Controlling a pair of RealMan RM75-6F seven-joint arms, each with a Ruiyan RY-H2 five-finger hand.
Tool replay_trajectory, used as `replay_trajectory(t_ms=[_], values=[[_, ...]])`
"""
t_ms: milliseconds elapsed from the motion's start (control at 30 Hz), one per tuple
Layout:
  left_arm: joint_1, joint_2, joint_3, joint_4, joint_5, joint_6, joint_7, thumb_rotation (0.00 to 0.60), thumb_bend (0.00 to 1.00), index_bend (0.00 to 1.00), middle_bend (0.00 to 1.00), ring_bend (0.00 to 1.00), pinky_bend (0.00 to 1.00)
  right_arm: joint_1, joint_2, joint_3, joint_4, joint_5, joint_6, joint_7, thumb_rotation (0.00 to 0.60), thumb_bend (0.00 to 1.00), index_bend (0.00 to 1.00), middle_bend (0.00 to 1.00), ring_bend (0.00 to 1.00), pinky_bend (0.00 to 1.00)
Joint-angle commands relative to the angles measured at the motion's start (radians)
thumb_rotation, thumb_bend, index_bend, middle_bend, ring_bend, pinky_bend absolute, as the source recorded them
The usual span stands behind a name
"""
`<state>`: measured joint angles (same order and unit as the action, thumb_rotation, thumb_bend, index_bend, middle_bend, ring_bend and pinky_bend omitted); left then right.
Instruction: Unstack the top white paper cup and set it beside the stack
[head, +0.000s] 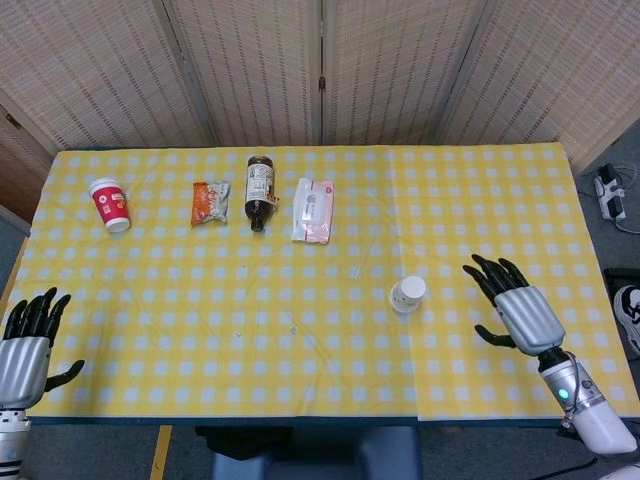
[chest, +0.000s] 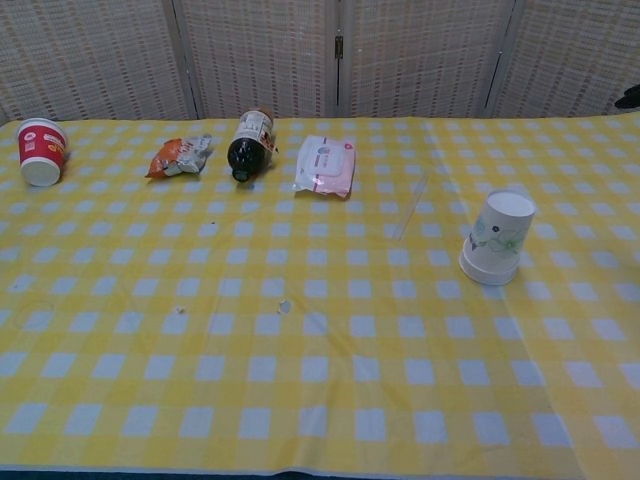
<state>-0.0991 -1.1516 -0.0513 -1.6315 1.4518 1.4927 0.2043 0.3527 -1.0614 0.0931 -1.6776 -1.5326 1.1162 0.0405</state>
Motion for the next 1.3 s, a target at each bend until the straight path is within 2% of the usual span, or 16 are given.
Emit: replay_trajectory(t_ms=[33,233,467,700,967,1300], values=[[0.003,0.003,0.001,-0.004,0.001,0.003,0.002,0.6,0.23,0.05,0.01,0.02,0.0,0.072,-0.001,0.024,-0.014,0.042,-0.095,0.011,0.6,0.3,0.12,0.02,0.07,0.0],[0.005,-0.001,0.0,0.0,0.011,0.014,0.0,0.6,0.23,0.06,0.01,0.02,0.0,0.169,-0.026,0.048,-0.009,0.12,-0.235,-0.01,0.6,0.3,0.16,0.04,0.06,0.0],[0.005,-0.003,0.0,0.003,0.001,0.003,0.003,0.6,0.23,0.06,0.01,0.02,0.0,0.243,-0.07,0.063,0.042,0.208,-0.34,-0.019,0.6,0.3,0.18,0.04,0.06,0.0],[0.002,-0.004,-0.006,0.0,-0.008,-0.003,0.011,0.6,0.23,0.08,0.01,0.02,0.0,0.305,-0.096,0.076,0.081,0.275,-0.414,-0.02,0.6,0.31,0.21,0.05,0.06,0.0],[0.0,-0.007,-0.005,0.003,-0.017,-0.014,0.013,0.6,0.23,0.13,0.01,0.02,0.0,0.365,-0.098,0.076,0.102,0.359,-0.506,-0.015,0.6,0.37,0.22,0.05,0.06,0.0],[0.002,-0.009,-0.005,0.007,-0.022,-0.016,0.008,0.6,0.23,0.14,0.01,0.02,0.0,0.399,-0.103,0.057,0.114,0.406,-0.542,-0.023,0.6,0.4,0.23,0.05,0.07,0.0]])
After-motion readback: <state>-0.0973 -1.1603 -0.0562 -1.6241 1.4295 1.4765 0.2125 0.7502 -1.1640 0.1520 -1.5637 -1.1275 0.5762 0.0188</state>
